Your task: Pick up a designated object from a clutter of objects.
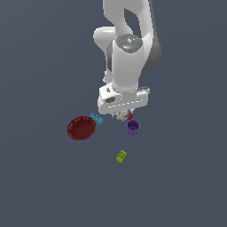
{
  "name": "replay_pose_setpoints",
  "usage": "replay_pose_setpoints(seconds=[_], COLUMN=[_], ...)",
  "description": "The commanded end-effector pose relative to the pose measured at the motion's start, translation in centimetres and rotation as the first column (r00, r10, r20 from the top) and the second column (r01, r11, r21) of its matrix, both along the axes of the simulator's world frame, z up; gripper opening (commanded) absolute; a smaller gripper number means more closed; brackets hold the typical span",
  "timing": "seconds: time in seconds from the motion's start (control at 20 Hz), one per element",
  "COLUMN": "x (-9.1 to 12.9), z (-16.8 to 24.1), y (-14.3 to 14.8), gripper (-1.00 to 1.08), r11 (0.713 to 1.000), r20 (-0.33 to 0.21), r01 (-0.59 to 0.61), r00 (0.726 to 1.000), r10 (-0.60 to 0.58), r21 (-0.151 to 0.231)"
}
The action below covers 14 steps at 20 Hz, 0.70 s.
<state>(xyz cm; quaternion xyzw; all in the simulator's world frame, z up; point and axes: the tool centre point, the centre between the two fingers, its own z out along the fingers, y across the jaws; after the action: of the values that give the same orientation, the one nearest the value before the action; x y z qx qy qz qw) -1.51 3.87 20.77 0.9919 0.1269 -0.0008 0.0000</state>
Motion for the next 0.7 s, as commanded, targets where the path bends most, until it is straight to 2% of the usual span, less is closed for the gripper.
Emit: replay_pose_setpoints(seconds=[0.0,0.65], x=[-1.2,-7.6], z=[1.7,10.8], y=[-1.7,-10.7], gripper=[-1.00,-1.00], r11=[1.000,1.000], r20=[0.002,0.002], r01=[0.000,-0.001], r00=[1.000,1.000], r10=[0.000,0.001], r21=[0.002,0.005])
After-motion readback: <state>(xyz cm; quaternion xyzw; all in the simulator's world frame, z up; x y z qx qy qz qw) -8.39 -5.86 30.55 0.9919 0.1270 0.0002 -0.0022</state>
